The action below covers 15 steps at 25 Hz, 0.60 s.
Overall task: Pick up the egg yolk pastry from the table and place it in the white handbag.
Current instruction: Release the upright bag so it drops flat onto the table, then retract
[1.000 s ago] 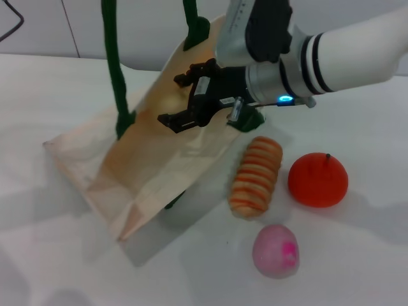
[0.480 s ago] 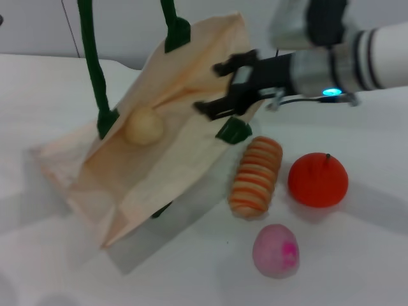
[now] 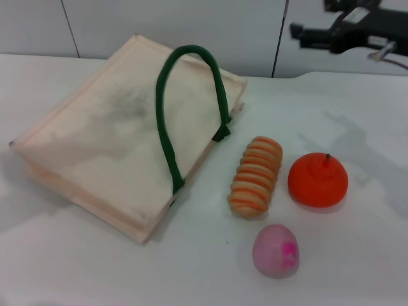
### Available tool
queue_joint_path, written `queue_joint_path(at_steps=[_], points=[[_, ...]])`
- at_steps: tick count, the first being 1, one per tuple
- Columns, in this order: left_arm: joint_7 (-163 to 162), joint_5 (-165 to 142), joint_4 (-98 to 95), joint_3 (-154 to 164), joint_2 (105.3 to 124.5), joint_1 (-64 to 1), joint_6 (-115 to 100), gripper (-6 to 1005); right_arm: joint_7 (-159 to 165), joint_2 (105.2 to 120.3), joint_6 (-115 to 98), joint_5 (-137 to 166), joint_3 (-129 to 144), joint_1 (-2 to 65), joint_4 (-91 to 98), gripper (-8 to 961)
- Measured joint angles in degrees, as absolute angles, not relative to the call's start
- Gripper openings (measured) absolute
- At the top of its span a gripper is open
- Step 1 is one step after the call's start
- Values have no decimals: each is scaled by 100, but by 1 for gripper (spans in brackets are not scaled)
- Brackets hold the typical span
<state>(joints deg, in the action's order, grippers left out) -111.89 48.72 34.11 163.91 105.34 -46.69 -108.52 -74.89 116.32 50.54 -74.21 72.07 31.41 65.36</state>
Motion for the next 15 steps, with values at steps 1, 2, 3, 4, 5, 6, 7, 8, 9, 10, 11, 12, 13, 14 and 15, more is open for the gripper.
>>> queue_joint_path(at_steps=[1,2,3,4,5,6,7,8,9,10,11,12,13,14,15], points=[[-11178,4874,3409,16384,10538,-4634,-10814,287,-7624,11633,5037,-7609,7174,3068,6552,882],[-11158,4889,3408,16376,10546,-4610,-10786,306,-7815,11633,5029,-7872,7142,2982,6555,882],[-11118,4967,3408,16373,10564,-4573,-10754,325,-8027,11633,5025,-8137,7119,2899,6546,882],[-11037,5080,3408,16373,10592,-4532,-10730,343,-8275,11636,5024,-8429,7113,2814,6518,882],[-10907,5224,3408,16377,10628,-4478,-10707,362,-8556,11639,5023,-8755,7108,2734,6470,882],[-10795,5314,3408,16380,10657,-4444,-10700,381,-8806,11644,5024,-9034,7108,2674,6422,882],[-10618,5449,3408,16381,10703,-4390,-10681,400,-9120,11648,5026,-9412,7105,2608,6325,882],[-10383,5563,3406,16381,10768,-4334,-10644,418,-9439,11651,5042,-9799,7105,2552,6194,882],[-10073,5680,3395,16371,10853,-4276,-10552,437,-9746,11653,5077,-10188,7104,2509,6054,882],[-9783,5769,3378,16363,10940,-4225,-10463,516,-10198,11653,5148,-10615,7102,2470,5849,882],[-9557,5840,3362,16358,11012,-4193,-10381,595,-10642,11651,5234,-11034,7100,2437,5625,881],[-9246,5950,3346,16353,11107,-4151,-10262,674,-11123,11654,5350,-11428,7101,2420,5374,881],[-8985,6049,3334,16353,11184,-4116,-10178,693,-11589,11653,5481,-11858,7099,2411,5099,881],[-8698,6177,3329,16355,11278,-4080,-10084,712,-12000,11653,5605,-12244,7099,2406,4824,881],[-8368,6306,3322,16356,11379,-4050,-9973,730,-12368,11655,5715,-12616,7099,2409,4573,881]])
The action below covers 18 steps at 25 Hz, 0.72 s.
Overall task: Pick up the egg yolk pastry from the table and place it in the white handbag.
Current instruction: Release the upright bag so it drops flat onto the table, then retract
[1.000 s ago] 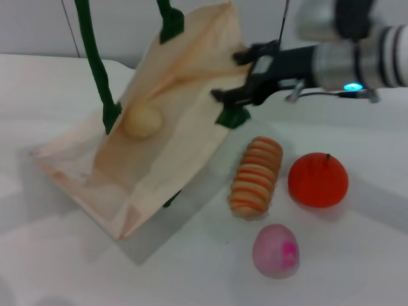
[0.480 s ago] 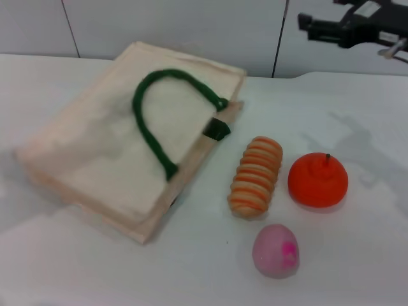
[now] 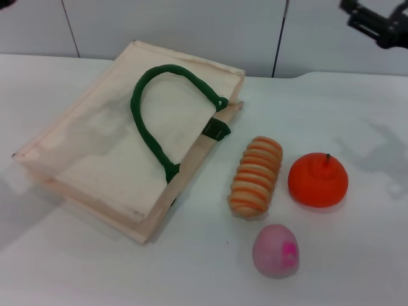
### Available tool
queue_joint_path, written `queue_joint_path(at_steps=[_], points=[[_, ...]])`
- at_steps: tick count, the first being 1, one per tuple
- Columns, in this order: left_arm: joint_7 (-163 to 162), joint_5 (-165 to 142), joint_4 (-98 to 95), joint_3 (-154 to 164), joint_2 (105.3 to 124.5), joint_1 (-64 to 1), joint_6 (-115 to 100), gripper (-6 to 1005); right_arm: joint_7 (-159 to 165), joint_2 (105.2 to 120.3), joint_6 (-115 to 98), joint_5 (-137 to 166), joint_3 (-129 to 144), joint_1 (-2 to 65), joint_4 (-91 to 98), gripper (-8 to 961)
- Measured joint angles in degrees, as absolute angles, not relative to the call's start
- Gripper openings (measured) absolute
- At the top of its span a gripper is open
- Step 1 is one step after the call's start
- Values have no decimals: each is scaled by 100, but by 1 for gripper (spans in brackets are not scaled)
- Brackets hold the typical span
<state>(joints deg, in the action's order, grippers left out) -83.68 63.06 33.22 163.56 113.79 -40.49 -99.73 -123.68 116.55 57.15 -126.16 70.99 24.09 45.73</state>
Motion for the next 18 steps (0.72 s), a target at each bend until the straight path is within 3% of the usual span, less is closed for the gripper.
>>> queue_joint_path(at_steps=[5,18], points=[[-6763,6669,3060,16299,11659,-3873,-9257,767,-14182,11658,6351,-14431,7097,2528,3224,881],[-1459,7255,447,15225,11671,-3376,-8031,764,-15865,11653,7447,-16439,6595,3046,842,879]])
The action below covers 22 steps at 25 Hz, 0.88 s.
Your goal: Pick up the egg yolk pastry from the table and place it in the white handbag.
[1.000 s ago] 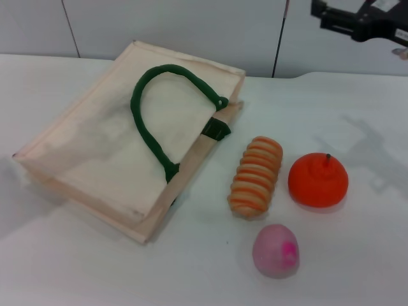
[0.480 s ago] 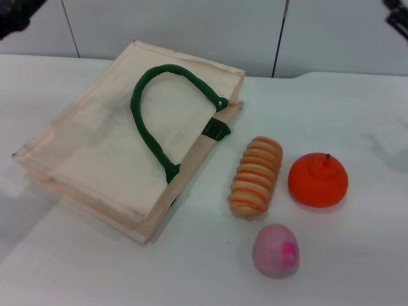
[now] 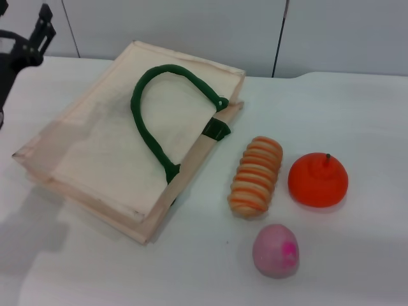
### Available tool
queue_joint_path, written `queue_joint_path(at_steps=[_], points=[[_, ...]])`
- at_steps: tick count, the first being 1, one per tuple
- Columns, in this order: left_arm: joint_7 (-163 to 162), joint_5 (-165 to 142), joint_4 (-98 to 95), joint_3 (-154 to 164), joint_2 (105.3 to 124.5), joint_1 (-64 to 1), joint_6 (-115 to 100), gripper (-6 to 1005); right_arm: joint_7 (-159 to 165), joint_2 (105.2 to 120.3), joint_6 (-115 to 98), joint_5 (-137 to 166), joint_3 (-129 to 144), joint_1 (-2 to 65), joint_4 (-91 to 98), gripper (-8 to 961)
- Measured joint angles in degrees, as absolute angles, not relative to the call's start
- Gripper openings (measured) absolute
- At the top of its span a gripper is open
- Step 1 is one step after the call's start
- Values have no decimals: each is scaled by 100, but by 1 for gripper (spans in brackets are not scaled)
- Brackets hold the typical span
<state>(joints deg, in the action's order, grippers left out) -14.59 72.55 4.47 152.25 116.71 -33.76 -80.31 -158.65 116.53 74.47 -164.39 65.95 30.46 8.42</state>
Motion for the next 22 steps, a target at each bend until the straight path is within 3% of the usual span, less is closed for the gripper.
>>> queue_joint_path(at_steps=[22], points=[[-729,7497,-279,14968,11657,-3026,-8652,765,-15731,11652,7466,-16462,6194,3036,550,879]])
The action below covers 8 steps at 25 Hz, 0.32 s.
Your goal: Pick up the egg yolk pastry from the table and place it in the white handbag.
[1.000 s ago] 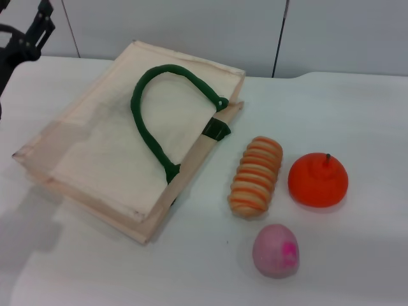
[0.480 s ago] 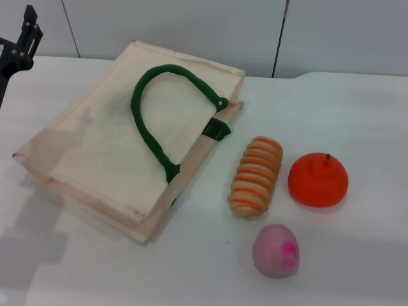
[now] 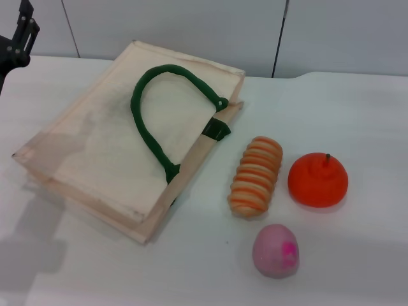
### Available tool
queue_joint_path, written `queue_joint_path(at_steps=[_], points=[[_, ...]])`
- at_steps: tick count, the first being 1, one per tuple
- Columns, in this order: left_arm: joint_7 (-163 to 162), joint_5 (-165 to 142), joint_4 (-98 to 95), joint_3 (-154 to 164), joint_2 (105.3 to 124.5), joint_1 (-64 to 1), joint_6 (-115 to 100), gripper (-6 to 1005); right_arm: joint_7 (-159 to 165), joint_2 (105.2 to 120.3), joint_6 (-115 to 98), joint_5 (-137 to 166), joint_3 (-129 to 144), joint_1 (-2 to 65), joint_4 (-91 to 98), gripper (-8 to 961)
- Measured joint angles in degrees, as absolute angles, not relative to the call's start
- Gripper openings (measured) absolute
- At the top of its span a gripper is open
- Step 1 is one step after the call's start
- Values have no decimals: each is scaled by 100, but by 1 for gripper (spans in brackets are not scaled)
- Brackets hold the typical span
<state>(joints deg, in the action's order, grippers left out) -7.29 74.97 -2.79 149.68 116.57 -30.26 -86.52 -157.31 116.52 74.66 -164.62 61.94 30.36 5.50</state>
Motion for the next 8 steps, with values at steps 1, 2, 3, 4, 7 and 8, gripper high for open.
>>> queue_joint_path(at_steps=[1,2,3,4,7,8], points=[[-728,7497,-282,14968,11656,-3025,-8653,765,-15673,11649,7470,-16462,6193,3031,549,879],[-728,7497,-282,14968,11656,-3025,-8653,765,-15619,11646,7470,-16462,6193,3024,548,879],[-730,7497,-284,14968,11655,-3024,-8653,765,-15589,11641,7471,-16462,6193,3021,548,879],[-730,7497,-284,14968,11655,-3024,-8653,765,-15557,11637,7471,-16462,6193,3016,547,879],[-737,7496,-289,14968,11654,-3023,-8687,765,-15518,11637,7473,-16462,6195,3001,545,879],[-736,7496,-290,14968,11654,-3023,-8696,765,-15516,11637,7474,-16462,6195,2995,545,879]])
